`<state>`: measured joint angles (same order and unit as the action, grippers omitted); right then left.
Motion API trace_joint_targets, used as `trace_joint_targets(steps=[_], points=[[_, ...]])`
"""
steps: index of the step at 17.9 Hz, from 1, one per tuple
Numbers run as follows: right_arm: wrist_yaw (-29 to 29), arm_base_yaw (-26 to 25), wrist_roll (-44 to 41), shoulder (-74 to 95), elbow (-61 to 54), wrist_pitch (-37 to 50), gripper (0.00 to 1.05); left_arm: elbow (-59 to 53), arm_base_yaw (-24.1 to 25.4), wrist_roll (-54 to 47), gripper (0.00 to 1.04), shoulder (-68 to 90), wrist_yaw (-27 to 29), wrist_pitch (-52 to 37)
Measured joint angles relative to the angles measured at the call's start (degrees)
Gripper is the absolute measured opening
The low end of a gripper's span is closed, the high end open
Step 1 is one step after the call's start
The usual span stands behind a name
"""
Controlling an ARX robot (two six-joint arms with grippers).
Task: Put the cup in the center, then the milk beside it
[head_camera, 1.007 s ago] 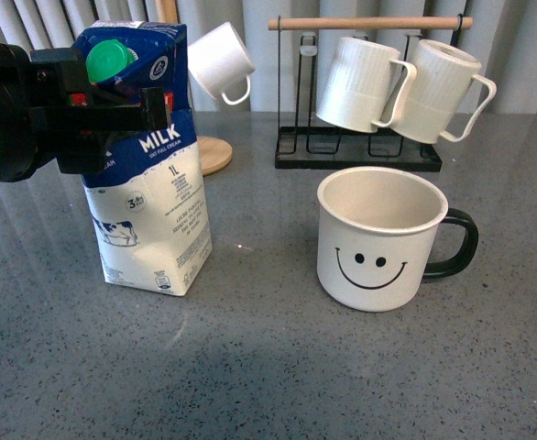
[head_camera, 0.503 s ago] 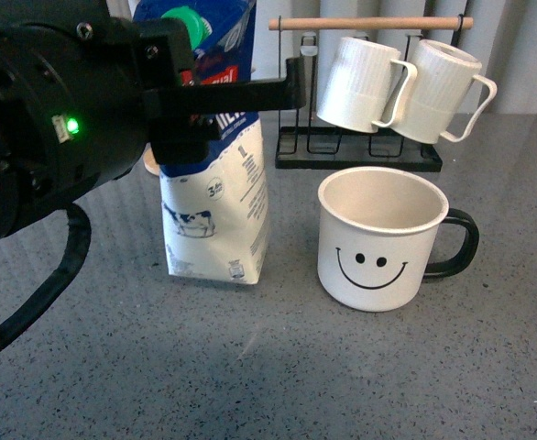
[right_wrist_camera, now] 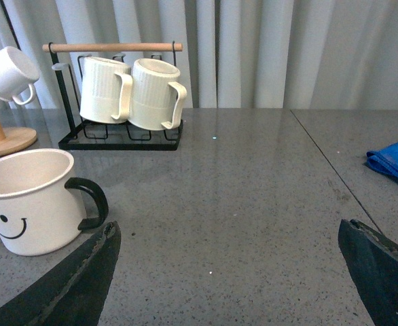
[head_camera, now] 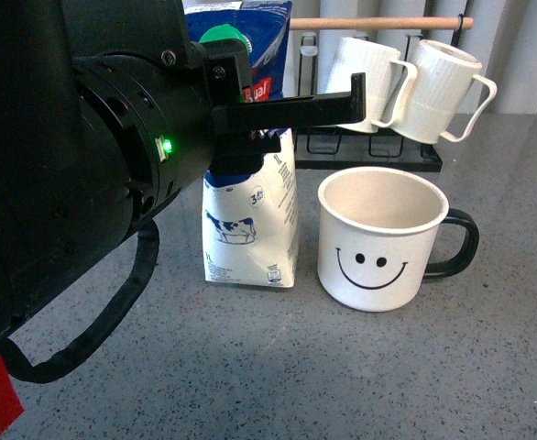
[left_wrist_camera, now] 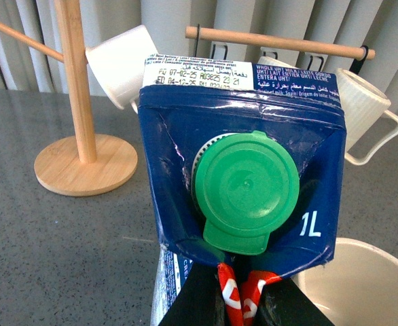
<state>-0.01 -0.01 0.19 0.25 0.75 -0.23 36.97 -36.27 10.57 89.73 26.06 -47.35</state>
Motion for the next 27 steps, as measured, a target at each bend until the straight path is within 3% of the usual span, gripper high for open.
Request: trace_joint_targets(steps=[7,9,18,23,27], points=[[0.0,0.0,0.0,0.0,0.0,-0.02,0.98,0.0,-1.57,0.42,0.06,1.7,1.01,-0.74],[0.0,0.0,0.0,0.0,0.0,0.0,0.98,0.0,-1.4,0.37,0.29,1.64,0.26,-0.72],[0.0,0.0,0.0,0.0,0.0,-0.02,0.98,-1.01,-1.09,1.05,0.99,-4.57,-0.74,0.74],[0.0,0.0,0.0,0.0,0.0,-0.02,0.98,-2.47,1.51,-0.44,0.98,-14.08,-6.99,4.13],[0.0,0.0,0.0,0.0,0.0,-0.02,0.98,-4.55,7.61,-5.09,0.98,-24.3,-13.05,8.9]])
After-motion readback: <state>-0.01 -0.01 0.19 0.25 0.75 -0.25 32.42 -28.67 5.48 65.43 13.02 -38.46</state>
